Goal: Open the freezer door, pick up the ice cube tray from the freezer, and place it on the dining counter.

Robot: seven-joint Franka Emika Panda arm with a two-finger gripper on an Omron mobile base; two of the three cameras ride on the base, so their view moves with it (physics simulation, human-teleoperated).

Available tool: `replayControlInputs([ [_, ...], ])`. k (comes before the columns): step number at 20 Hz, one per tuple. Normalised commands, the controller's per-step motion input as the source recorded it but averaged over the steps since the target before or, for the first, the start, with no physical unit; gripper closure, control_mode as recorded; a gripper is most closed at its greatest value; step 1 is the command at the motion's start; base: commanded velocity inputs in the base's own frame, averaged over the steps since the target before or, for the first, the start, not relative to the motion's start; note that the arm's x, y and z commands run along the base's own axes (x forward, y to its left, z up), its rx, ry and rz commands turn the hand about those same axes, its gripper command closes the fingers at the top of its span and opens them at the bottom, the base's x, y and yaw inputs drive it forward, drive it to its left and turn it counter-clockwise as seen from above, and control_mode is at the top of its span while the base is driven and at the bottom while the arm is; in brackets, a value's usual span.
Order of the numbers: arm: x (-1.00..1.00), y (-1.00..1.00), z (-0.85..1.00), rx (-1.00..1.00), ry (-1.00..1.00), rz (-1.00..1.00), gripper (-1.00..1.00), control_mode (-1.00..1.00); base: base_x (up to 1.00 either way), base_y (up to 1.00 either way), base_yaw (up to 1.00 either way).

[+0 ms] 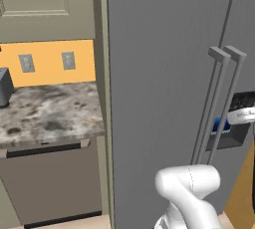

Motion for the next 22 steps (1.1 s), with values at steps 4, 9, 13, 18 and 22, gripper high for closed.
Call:
replayControlInputs([
  [4, -0.03, -0.40, 0.01, 0.00, -0.33, 0.00, -1.00, -1.00, 0.00, 0.00, 0.00],
  [9, 0.03, -0.42, 0.00, 0.00, -0.24, 0.00, -1.00, -1.00, 0.00, 0.00, 0.00],
  [13, 0.19, -0.43, 0.00, 0.00, -0.21, 0.00, -1.00, -1.00, 0.00, 0.00, 0.00],
  [18, 0.17, -0.38, 0.00, 0.00, -0.22, 0.00, -1.00, -1.00, 0.00, 0.00, 0.00],
  [22, 0.18, -0.26, 0.00, 0.00, -0.22, 0.00, -1.00, -1.00, 0.00, 0.00, 0.00],
])
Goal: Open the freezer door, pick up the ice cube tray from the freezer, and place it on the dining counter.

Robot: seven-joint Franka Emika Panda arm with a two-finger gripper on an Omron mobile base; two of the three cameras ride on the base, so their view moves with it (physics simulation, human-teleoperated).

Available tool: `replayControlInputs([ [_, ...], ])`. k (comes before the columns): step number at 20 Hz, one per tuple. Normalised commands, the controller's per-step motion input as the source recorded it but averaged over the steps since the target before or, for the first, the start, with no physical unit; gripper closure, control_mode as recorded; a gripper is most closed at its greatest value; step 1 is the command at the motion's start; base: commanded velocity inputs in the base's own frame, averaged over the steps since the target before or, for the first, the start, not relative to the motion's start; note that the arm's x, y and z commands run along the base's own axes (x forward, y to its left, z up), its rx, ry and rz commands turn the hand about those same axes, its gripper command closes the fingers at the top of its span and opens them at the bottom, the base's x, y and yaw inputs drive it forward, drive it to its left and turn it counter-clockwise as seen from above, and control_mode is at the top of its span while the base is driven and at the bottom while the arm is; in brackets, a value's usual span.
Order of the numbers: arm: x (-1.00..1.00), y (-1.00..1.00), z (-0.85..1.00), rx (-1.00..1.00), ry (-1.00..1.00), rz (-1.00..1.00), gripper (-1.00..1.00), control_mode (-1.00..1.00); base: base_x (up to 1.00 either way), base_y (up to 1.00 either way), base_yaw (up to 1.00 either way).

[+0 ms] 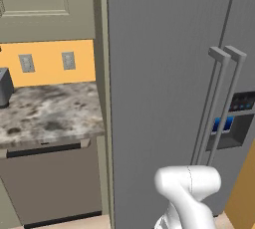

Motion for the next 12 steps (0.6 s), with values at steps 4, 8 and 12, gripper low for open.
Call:
replayControlInputs([
  [4, 0.23, -0.18, 0.00, 0.00, -0.20, 0.02, -1.00, -1.00, 0.00, 0.00, 0.00],
  [8, 0.31, -0.10, 0.00, 0.00, -0.18, 0.03, -1.00, -1.00, 0.00, 0.00, 0.00],
  [12, 0.41, 0.00, 0.00, 0.00, -0.14, 0.01, -1.00, -1.00, 0.00, 0.00, 0.00],
])
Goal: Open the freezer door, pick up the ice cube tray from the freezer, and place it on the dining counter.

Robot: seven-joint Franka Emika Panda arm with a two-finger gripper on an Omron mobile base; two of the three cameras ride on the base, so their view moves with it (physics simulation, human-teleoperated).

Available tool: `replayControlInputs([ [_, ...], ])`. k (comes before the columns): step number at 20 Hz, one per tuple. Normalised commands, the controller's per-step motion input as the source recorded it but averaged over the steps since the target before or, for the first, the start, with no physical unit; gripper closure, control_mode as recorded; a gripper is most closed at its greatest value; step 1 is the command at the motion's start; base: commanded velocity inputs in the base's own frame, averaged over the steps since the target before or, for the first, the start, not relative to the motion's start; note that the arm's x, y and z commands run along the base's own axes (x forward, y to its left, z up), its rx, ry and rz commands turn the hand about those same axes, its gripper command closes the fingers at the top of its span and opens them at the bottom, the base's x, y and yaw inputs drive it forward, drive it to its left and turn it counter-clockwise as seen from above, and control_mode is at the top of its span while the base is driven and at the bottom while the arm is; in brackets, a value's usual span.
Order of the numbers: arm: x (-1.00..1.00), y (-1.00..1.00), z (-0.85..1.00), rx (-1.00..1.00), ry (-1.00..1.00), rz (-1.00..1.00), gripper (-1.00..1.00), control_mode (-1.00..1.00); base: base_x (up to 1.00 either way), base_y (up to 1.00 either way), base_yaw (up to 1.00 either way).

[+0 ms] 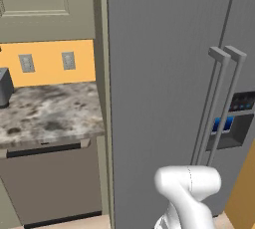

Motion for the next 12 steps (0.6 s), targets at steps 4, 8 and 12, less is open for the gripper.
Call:
replayControlInputs([
  [4, 0.35, 0.00, 0.00, 0.00, -0.08, 0.00, -1.00, -1.00, 0.00, 0.00, 0.00],
  [8, 0.31, 0.00, 0.00, 0.00, -0.02, 0.00, -1.00, -1.00, 0.00, 0.00, 0.00],
  [12, 0.19, 0.00, 0.00, 0.00, 0.00, 0.00, -1.00, -1.00, 0.00, 0.00, 0.00],
])
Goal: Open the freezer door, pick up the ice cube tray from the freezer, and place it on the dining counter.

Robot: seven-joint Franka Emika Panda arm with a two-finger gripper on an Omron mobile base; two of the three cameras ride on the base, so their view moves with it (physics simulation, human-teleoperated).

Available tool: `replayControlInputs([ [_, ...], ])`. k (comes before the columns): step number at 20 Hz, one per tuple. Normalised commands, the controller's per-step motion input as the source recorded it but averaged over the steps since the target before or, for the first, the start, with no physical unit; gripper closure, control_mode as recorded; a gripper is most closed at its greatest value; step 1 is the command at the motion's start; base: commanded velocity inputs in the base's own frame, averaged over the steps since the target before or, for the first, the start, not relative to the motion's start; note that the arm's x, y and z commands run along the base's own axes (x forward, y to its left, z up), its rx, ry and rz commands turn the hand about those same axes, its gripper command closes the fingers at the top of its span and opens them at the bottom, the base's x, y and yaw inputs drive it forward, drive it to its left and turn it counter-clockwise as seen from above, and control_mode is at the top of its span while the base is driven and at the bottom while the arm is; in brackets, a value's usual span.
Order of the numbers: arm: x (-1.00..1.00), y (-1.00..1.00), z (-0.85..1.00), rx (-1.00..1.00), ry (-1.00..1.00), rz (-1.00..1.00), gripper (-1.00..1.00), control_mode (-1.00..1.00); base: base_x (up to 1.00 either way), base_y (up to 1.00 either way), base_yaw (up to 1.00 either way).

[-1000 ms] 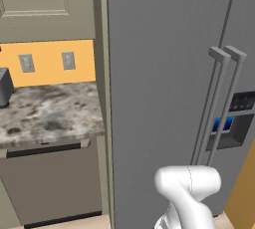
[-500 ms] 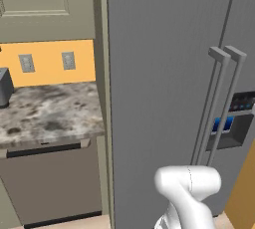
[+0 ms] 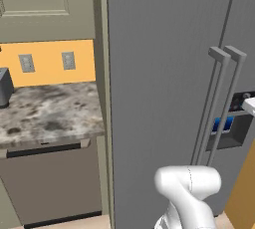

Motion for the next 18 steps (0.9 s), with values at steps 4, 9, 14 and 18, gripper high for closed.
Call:
replayControlInputs([
  [4, 0.14, 0.00, 0.00, 0.00, -0.01, 0.00, -1.00, -1.00, 0.00, 0.00, 0.00],
  [9, 0.13, 0.02, 0.00, 0.00, -0.02, 0.01, -1.00, -1.00, 0.00, 0.00, 0.00],
  [14, 0.12, 0.08, 0.00, 0.00, -0.01, 0.02, -1.00, -1.00, 0.00, 0.00, 0.00],
  [18, 0.14, 0.17, 0.00, 0.00, 0.00, 0.01, -1.00, -1.00, 0.00, 0.00, 0.00],
])
